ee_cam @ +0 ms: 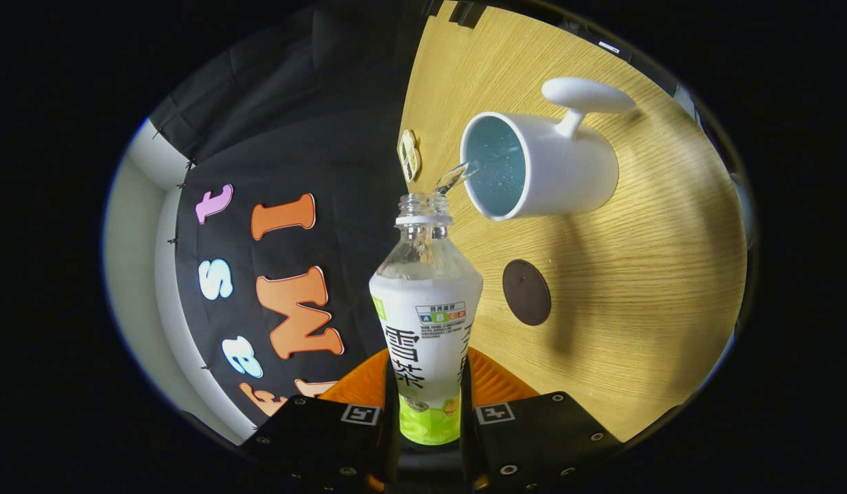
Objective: Take the bottle from table, then pour the juice into the cup, finally place the bottle on the coaster
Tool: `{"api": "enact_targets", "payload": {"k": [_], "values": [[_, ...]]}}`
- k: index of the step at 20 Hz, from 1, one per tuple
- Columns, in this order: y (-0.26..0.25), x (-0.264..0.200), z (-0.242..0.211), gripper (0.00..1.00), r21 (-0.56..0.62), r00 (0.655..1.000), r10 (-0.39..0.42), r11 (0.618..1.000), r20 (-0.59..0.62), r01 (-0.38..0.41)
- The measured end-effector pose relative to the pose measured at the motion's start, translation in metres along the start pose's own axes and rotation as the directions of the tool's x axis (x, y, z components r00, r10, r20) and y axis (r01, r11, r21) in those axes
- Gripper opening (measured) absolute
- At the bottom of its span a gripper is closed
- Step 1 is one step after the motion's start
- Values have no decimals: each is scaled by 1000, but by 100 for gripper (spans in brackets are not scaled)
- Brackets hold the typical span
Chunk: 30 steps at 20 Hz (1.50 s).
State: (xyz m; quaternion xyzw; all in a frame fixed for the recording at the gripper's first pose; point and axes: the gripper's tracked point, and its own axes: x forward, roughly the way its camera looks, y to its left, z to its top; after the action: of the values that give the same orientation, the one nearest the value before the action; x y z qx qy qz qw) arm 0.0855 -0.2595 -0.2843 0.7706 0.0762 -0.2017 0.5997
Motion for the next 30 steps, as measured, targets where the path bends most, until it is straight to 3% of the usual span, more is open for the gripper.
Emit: {"api": "enact_targets", "payload": {"k": [30], "values": [[23,-4,-2,36,130,1000,26,991,-10,-24]]}}
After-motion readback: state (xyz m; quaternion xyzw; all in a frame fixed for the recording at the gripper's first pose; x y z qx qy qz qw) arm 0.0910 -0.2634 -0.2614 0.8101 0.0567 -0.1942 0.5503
